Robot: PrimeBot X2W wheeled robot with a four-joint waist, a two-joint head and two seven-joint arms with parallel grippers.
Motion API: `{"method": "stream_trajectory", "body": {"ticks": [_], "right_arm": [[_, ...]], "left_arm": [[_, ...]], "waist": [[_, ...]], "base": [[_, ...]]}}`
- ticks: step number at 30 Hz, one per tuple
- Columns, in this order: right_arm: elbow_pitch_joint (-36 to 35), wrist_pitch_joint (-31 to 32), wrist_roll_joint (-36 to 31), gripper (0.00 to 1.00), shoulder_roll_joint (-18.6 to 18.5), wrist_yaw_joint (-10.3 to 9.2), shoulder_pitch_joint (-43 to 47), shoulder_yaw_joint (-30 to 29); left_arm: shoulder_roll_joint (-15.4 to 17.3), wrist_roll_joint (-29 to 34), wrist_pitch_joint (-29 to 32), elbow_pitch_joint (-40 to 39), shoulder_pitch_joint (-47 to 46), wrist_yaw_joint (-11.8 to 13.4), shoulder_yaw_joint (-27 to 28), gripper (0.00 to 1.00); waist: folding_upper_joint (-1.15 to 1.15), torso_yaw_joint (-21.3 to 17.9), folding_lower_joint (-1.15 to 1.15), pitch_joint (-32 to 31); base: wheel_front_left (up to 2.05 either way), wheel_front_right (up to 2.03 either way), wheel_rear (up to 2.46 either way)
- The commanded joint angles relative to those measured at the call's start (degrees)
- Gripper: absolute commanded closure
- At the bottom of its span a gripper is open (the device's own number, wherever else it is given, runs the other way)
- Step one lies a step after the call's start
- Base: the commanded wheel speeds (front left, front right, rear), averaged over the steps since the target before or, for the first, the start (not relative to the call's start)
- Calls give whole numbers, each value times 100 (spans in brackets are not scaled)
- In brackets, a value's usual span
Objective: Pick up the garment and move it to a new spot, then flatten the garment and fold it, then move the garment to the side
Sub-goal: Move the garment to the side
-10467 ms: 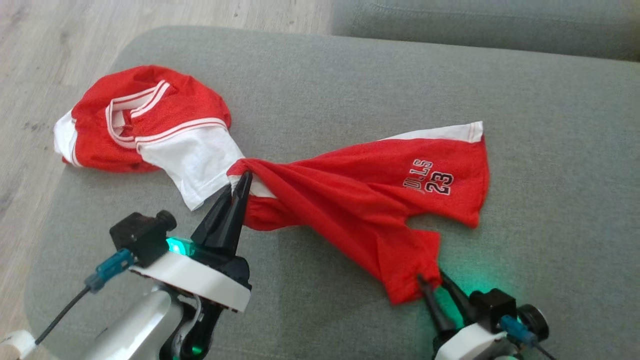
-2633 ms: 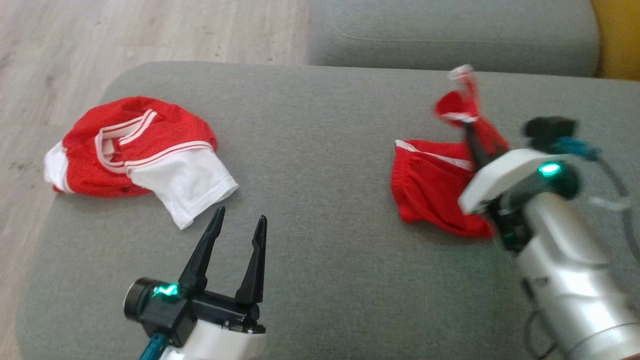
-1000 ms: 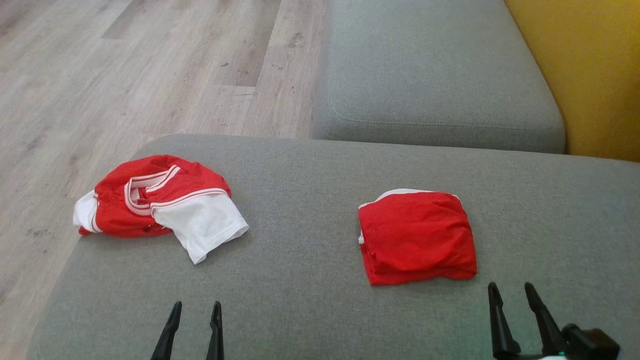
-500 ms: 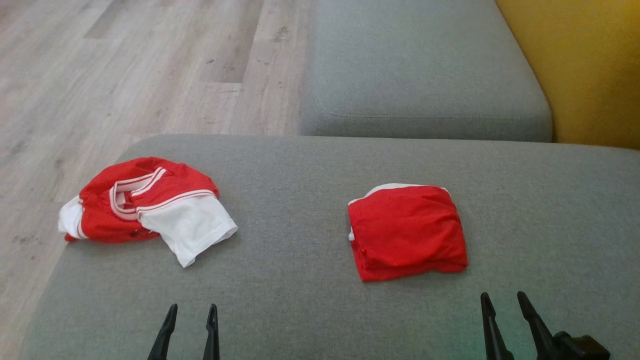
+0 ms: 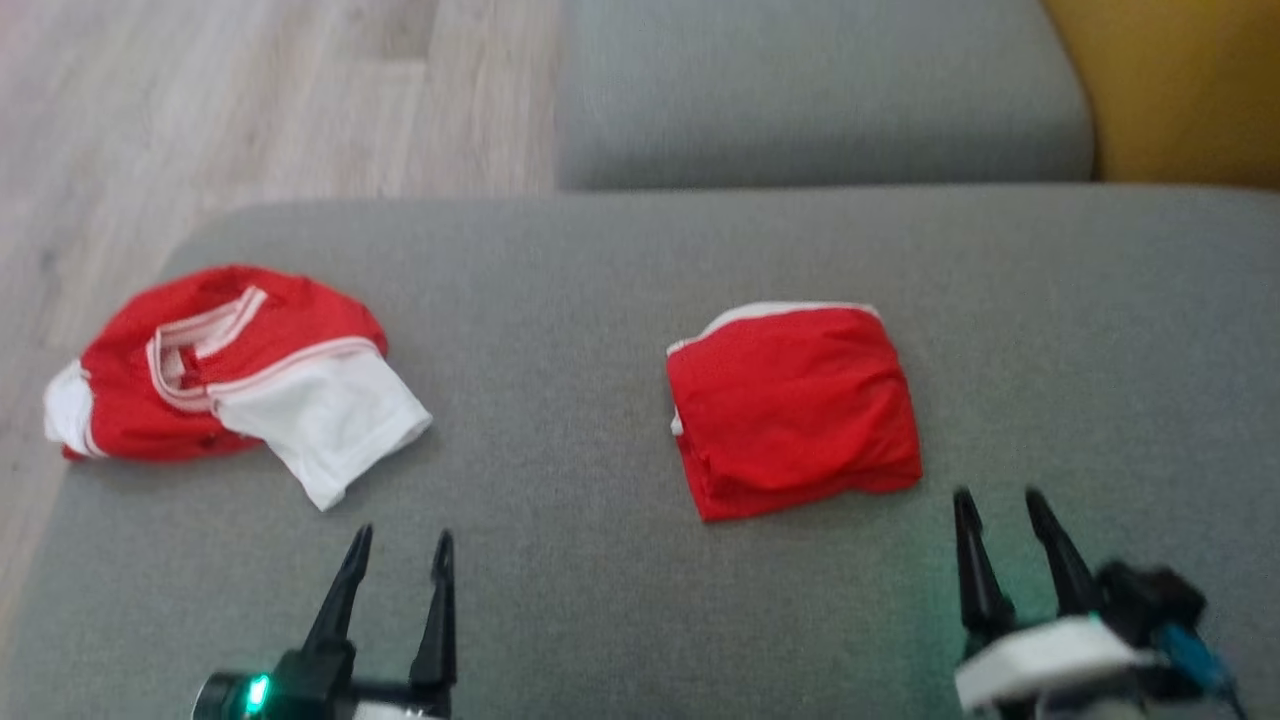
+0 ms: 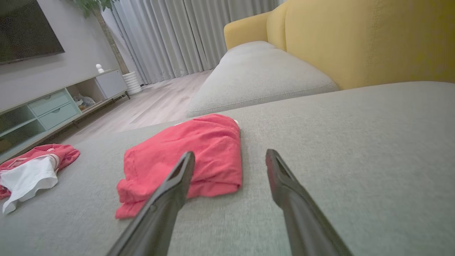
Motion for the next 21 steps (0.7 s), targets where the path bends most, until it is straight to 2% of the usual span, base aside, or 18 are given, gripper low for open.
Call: {"method": "stream_trajectory", "body": {"ticks": [1,4,11,17,18,19,21], "right_arm": [[94,-79,71,0,-49,39,-540,170],[569,136,189,0,-125,39,-1254,171],[1818,1241,439,0,-342,39,-2870,20],[2860,2011,657,0,-456,39,-3497,165],[2940,2095,706,41,-443,39,-3519,255],[2965,2096,780,100,-435,39,-3532,309],[2951,1924,809,100,-525,39,-3537,362]], "left_arm": [[-39,36,-29,-193,-402,-27,115,0],[-39,80,-29,-262,-642,-54,55,0],[-39,54,-29,-406,-1012,-111,-85,0],[-39,-3,-29,-398,-1100,-115,-192,0],[-39,-17,-29,-394,-1100,-106,-195,0],[-39,-29,-29,-395,-1096,-94,-195,0],[-39,-53,-29,-408,-1079,-73,-179,0]], "waist": [[0,32,-1,337],[0,110,-1,716],[0,336,-1,1200],[0,536,-1,1320],[0,552,-1,1323],[0,559,-1,1325],[0,544,-1,1330]], "base": [[0,0,0],[0,0,0],[0,0,0],[0,0,0],[0,0,0],[0,0,0],[0,0,0]]}}
